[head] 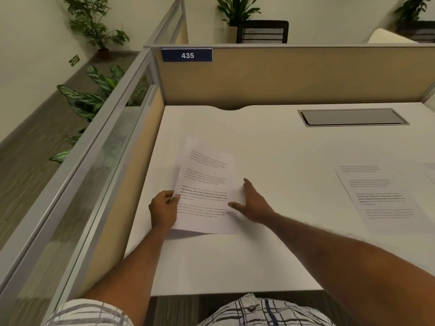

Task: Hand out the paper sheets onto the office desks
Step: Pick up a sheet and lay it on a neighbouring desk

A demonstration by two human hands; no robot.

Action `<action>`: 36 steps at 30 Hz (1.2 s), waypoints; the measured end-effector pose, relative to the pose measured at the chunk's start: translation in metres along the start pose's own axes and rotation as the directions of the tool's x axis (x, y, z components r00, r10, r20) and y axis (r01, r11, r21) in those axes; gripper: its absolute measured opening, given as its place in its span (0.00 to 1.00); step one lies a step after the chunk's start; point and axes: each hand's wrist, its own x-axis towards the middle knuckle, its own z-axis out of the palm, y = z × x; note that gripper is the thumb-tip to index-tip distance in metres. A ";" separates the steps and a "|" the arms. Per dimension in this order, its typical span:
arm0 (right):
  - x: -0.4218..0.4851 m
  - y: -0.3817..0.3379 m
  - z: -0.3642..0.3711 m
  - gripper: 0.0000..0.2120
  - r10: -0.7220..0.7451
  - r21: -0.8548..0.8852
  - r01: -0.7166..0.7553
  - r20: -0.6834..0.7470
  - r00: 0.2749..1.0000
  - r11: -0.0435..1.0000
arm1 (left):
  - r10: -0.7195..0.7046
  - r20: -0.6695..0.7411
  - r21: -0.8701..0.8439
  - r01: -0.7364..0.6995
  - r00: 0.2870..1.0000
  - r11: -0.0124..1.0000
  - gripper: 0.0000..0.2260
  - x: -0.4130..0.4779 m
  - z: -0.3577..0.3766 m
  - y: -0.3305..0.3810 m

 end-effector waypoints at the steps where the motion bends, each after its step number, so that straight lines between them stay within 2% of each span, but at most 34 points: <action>1: -0.001 0.001 -0.003 0.50 0.018 0.087 -0.015 -0.027 0.999 0.996 | -0.015 0.012 -0.046 0.016 1.000 0.999 0.11 0.000 0.001 0.000; 6: -0.004 0.013 -0.018 0.48 0.151 0.355 -0.100 -0.118 0.982 0.929 | -0.060 0.069 -0.192 0.072 0.996 0.979 0.11 -0.008 0.024 0.011; 10: -0.014 0.033 -0.036 0.45 0.244 0.446 -0.166 -0.124 0.962 0.880 | -0.084 0.130 -0.277 0.117 0.988 0.954 0.11 -0.021 0.057 0.027; 14: -0.027 0.068 -0.050 0.42 0.335 0.549 -0.219 -0.119 0.935 0.807 | -0.069 0.221 -0.288 0.132 0.973 0.948 0.08 -0.038 0.097 0.038; 18: -0.042 0.096 -0.072 0.30 0.376 0.530 -0.196 -0.256 0.891 0.825 | -0.024 0.323 -0.252 0.111 0.946 0.961 0.11 -0.051 0.130 0.052; 21: -0.052 0.112 -0.091 0.26 0.383 0.478 -0.204 -0.312 0.870 0.854 | 0.020 0.363 -0.198 0.056 0.931 0.979 0.13 -0.061 0.149 0.067; 23: -0.055 0.125 -0.101 0.26 0.373 0.446 -0.215 -0.305 0.876 0.869 | 0.052 0.372 -0.123 -0.007 0.927 0.992 0.18 -0.068 0.161 0.074; 26: -0.055 0.138 -0.110 0.26 0.355 0.403 -0.228 -0.276 0.893 0.886 | 0.220 0.374 0.017 -0.243 0.901 0.970 0.22 -0.075 0.175 0.073; 29: -0.051 0.141 -0.112 0.25 0.327 0.384 -0.211 -0.269 0.906 0.899 | 0.395 0.430 0.217 -0.518 0.812 0.827 0.23 -0.080 0.188 0.063; 34: -0.051 0.150 -0.110 0.25 0.291 0.333 -0.198 -0.257 0.922 0.922 | 0.300 0.636 0.434 -0.652 0.711 0.622 0.48 -0.085 0.198 0.052; 36: -0.052 0.157 -0.110 0.28 0.283 0.286 -0.211 -0.239 0.929 0.935 | 0.301 0.649 0.454 -0.673 0.699 0.584 0.51 -0.085 0.199 0.049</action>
